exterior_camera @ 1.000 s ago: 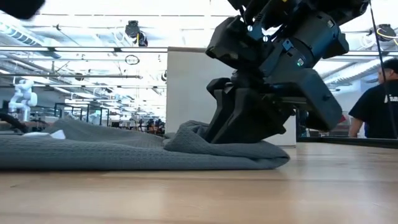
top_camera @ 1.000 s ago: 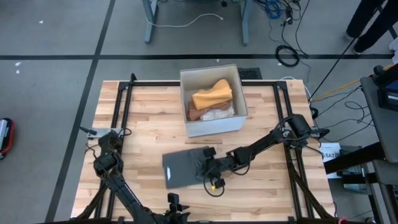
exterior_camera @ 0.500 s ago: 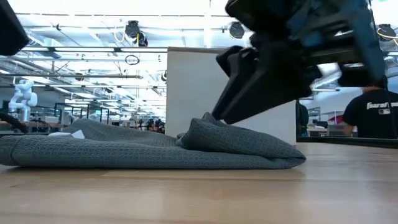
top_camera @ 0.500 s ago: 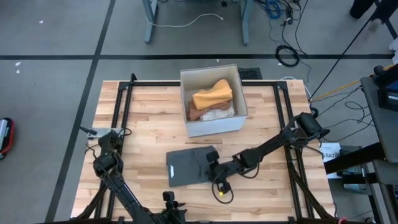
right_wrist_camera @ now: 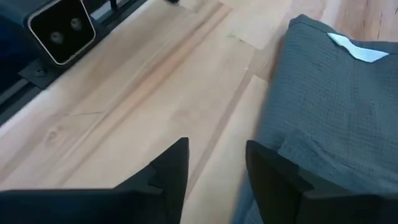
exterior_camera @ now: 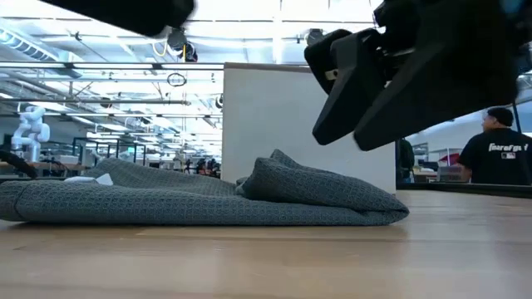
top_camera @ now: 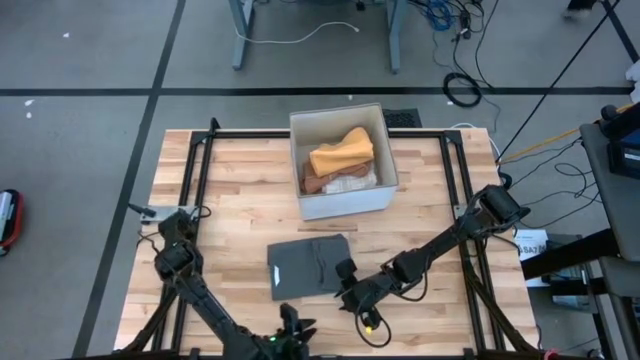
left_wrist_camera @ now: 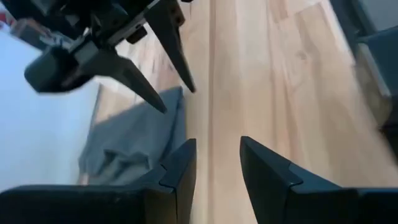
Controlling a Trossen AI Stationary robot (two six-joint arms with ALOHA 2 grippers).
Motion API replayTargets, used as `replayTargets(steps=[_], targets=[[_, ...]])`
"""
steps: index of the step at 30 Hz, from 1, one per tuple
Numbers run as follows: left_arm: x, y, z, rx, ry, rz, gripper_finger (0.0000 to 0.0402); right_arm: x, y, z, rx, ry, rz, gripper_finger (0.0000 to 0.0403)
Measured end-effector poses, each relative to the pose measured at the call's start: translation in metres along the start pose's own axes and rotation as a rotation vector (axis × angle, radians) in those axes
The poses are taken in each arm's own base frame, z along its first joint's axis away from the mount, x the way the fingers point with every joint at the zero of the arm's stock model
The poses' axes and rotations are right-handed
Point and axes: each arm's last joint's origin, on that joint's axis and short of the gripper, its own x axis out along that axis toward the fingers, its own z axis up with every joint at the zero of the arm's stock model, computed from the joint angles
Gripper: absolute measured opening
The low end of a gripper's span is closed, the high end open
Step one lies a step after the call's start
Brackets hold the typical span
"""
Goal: Fold towel
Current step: Fold the orange towel
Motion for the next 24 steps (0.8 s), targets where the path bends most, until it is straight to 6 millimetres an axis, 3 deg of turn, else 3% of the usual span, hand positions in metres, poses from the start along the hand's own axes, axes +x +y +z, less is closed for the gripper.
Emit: replayTargets(steps=[4,14,24], targets=[[0.018,0.009,0.009,0.070,0.001,-0.014,0.0131,-0.001,0.003,0.001,0.009,-0.003,0.006,0.0162],[0.063,0.032,0.033,0.160,-0.023,-0.263,0.0131,-0.003,0.017,0.002,0.009,-0.008,0.032,0.0171],[0.096,0.065,0.032,0.235,0.062,-0.399,0.0131,-0.005,0.030,0.000,0.042,0.017,0.060,0.0171]])
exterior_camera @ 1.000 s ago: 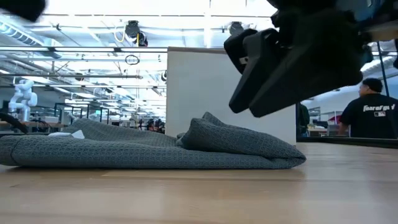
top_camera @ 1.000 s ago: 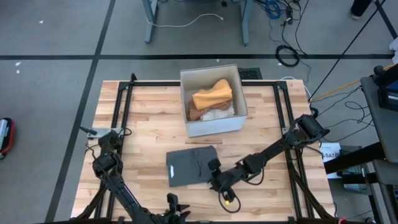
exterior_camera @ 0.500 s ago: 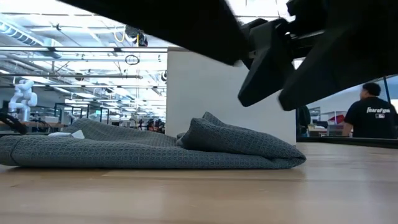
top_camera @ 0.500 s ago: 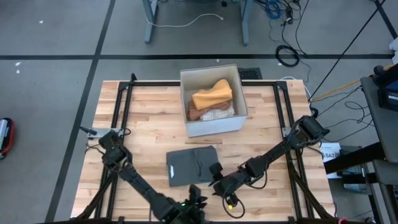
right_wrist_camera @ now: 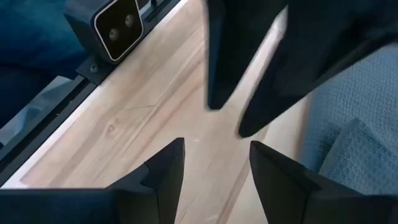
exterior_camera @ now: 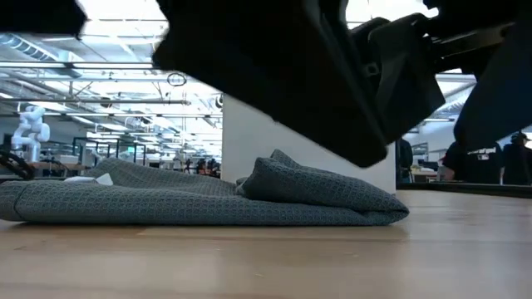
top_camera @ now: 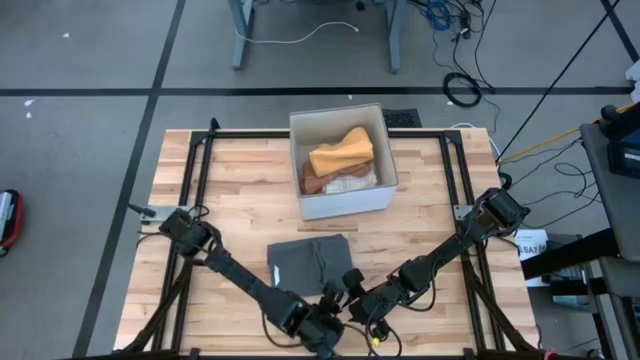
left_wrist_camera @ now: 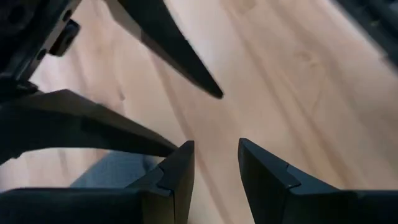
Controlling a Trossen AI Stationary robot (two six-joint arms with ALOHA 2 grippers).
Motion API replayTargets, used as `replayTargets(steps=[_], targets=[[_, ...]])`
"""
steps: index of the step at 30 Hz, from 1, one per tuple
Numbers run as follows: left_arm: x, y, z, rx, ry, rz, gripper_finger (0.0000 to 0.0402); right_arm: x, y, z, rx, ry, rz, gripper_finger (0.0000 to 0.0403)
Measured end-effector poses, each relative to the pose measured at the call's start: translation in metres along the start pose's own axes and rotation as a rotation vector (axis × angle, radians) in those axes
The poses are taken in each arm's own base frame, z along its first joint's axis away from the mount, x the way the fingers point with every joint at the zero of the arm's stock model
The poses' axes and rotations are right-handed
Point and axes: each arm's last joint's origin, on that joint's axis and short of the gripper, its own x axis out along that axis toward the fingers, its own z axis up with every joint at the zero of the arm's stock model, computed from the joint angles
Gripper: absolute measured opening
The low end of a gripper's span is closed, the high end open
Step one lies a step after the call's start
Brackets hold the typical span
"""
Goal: Fold towel
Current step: Fold the orange towel
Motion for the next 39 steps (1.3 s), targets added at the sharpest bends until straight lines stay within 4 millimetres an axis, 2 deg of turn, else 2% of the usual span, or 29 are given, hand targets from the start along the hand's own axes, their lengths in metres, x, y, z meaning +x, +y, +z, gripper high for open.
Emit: replayTargets(steps=[6,14,17,23,29,39], targets=[[-0.012,0.033,0.004,-0.038,-0.059,-0.151,0.0131,0.000,0.001,-0.001,0.023,0.006,0.002,0.0171],[-0.016,0.063,-0.003,-0.049,-0.055,-0.321,0.0131,-0.001,0.001,-0.002,0.056,0.018,0.001,0.0171],[-0.019,0.076,-0.007,-0.055,-0.027,-0.320,0.0131,0.000,0.000,-0.002,0.073,0.018,-0.002,0.0171],[-0.039,0.104,-0.014,-0.059,0.012,-0.311,0.0131,-0.001,0.000,-0.002,0.093,0.023,-0.024,0.0171],[-0.054,0.128,-0.014,-0.060,-0.046,-0.294,0.0131,-0.001,-0.003,-0.007,0.099,0.062,-0.100,0.0171],[-0.060,0.159,-0.020,-0.102,-0.105,-0.342,0.0131,-0.001,-0.003,-0.009,0.136,0.085,-0.112,0.0171]])
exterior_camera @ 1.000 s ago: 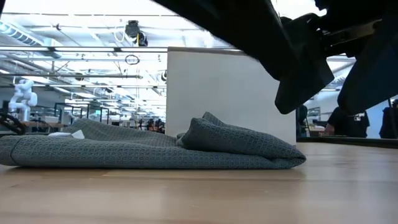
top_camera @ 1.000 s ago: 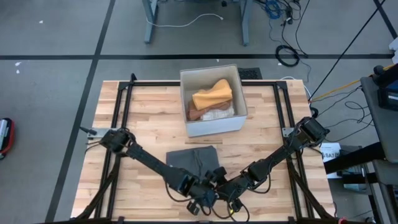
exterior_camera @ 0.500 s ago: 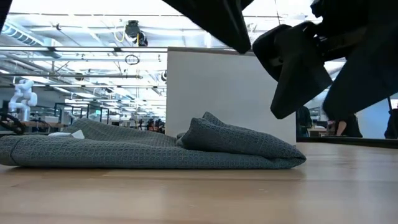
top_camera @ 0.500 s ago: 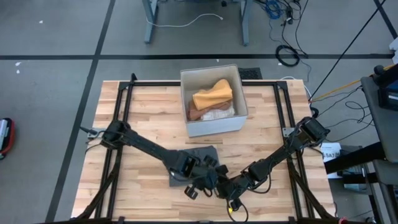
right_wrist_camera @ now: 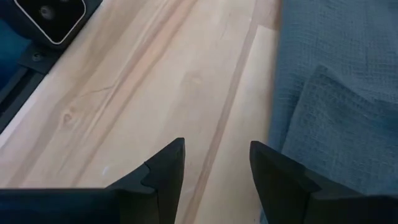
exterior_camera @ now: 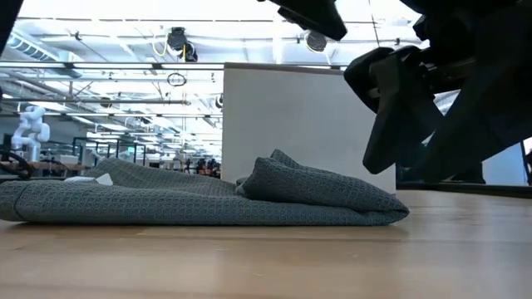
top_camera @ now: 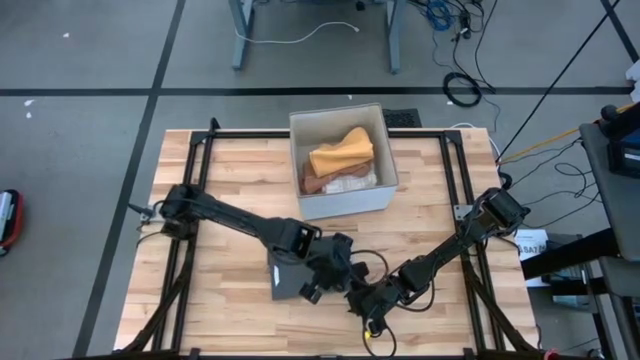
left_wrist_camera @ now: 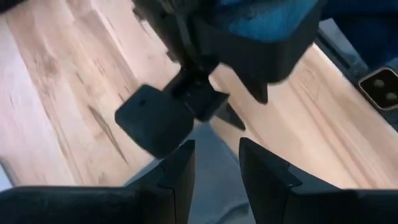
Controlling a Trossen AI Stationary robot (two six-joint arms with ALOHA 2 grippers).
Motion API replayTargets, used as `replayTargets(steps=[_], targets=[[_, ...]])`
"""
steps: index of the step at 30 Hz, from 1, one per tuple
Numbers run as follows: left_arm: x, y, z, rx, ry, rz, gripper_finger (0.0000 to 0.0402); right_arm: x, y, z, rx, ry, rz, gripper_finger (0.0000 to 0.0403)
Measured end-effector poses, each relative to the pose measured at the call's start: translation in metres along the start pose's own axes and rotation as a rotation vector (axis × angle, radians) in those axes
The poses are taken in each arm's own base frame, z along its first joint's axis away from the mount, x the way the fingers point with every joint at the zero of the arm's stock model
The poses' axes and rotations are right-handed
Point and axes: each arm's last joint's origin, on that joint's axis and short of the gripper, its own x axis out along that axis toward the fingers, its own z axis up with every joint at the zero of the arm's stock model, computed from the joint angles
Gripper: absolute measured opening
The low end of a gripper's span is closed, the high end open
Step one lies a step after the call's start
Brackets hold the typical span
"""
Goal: Fold towel
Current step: Fold the orange towel
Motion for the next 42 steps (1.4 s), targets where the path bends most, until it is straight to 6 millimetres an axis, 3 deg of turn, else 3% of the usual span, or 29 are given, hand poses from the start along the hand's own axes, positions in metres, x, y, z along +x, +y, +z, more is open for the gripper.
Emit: replayTargets(steps=[6,16,27,34,38,42], targets=[[-0.015,0.012,0.002,-0.023,-0.066,-0.019,0.0131,0.000,0.000,0.000,-0.003,-0.004,-0.001,0.0171],[-0.059,0.026,0.011,-0.134,-0.184,0.109,0.0131,-0.003,0.000,0.003,-0.018,-0.022,-0.003,0.0171],[-0.104,0.033,0.006,-0.338,-0.208,0.282,0.0131,-0.044,-0.006,0.028,-0.029,-0.156,-0.025,0.0171],[-0.140,0.020,0.002,-0.337,-0.269,0.302,0.0131,-0.055,-0.008,0.032,-0.046,-0.179,-0.026,0.0171],[-0.157,0.006,-0.012,-0.345,-0.288,0.334,0.0131,-0.055,-0.008,0.033,-0.050,-0.180,-0.027,0.0171],[-0.161,-0.013,-0.033,-0.359,-0.308,0.324,0.0131,-0.055,-0.008,0.033,-0.061,-0.187,-0.027,0.0171]])
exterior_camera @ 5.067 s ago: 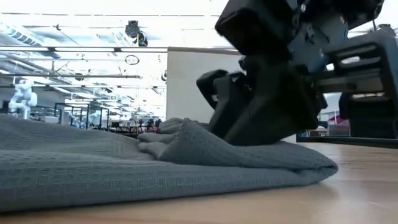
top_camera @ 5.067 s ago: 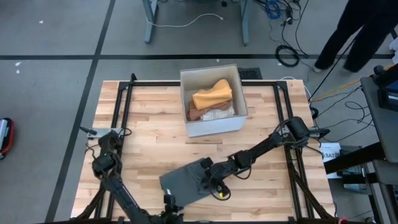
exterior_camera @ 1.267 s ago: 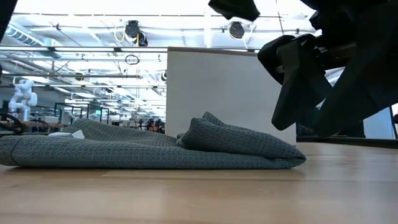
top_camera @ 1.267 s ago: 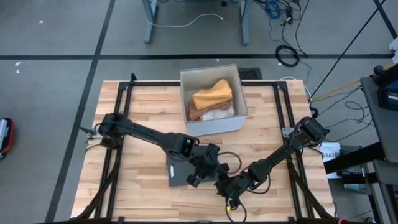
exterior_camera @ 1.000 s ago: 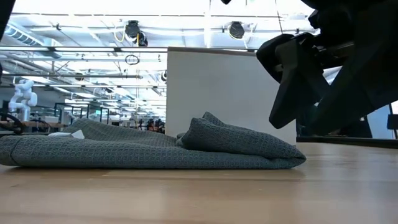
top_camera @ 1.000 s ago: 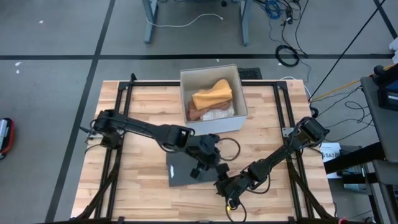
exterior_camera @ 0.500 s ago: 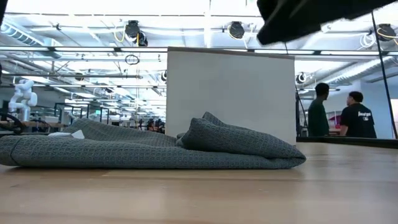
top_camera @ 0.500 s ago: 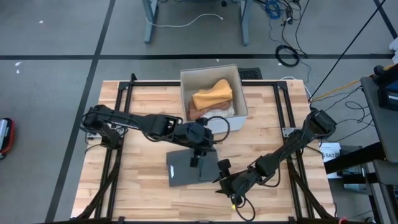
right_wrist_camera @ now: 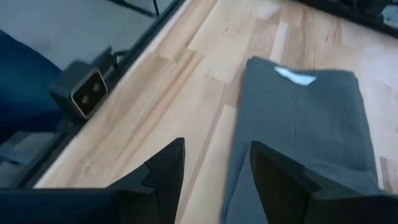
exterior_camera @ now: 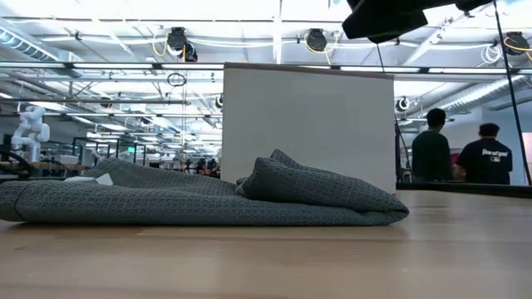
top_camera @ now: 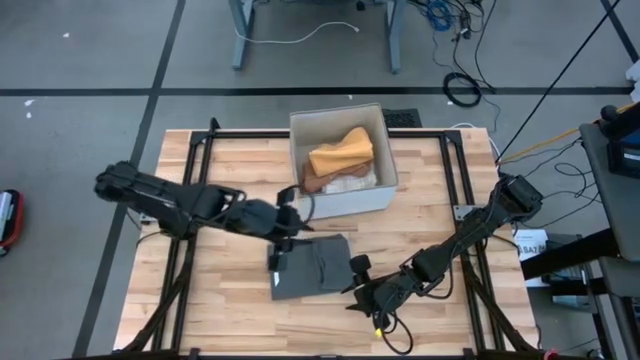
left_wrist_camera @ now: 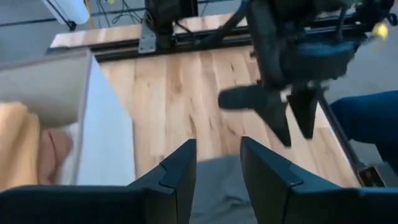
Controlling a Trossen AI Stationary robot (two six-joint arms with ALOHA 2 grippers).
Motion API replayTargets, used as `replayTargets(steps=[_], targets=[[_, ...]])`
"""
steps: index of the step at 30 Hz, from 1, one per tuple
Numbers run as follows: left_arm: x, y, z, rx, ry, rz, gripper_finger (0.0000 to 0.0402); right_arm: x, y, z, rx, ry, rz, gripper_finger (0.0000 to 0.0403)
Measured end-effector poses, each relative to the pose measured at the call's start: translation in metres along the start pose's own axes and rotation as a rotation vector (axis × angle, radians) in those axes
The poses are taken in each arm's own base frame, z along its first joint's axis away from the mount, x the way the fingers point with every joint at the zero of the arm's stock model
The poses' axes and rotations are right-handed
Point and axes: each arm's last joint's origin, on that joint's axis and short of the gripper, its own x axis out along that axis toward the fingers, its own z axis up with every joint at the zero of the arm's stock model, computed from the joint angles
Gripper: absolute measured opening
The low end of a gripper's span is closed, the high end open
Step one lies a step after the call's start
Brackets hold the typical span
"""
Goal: Fold towel
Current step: Fold the orange towel
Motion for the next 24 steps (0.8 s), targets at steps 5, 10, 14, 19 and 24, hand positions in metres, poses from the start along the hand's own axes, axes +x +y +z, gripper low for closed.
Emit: replayTargets(steps=[5,10,14,19,24], targets=[[0.002,-0.012,-0.046,-0.044,0.030,0.022,0.0131,0.003,0.000,0.003,0.003,-0.045,0.000,0.0171],[0.017,-0.029,-0.093,-0.104,0.051,-0.007,0.0131,0.011,0.001,0.004,-0.011,-0.078,0.000,0.0171],[0.029,-0.047,-0.125,-0.122,0.047,-0.037,0.0131,0.019,0.001,0.001,-0.020,-0.082,-0.008,0.0171],[0.037,-0.064,-0.167,-0.165,0.028,-0.076,0.0131,0.039,-0.001,-0.006,-0.005,-0.100,-0.020,0.0171],[0.035,-0.078,-0.198,-0.222,0.010,-0.106,0.0131,0.058,-0.002,-0.012,-0.022,-0.145,-0.027,0.0171]])
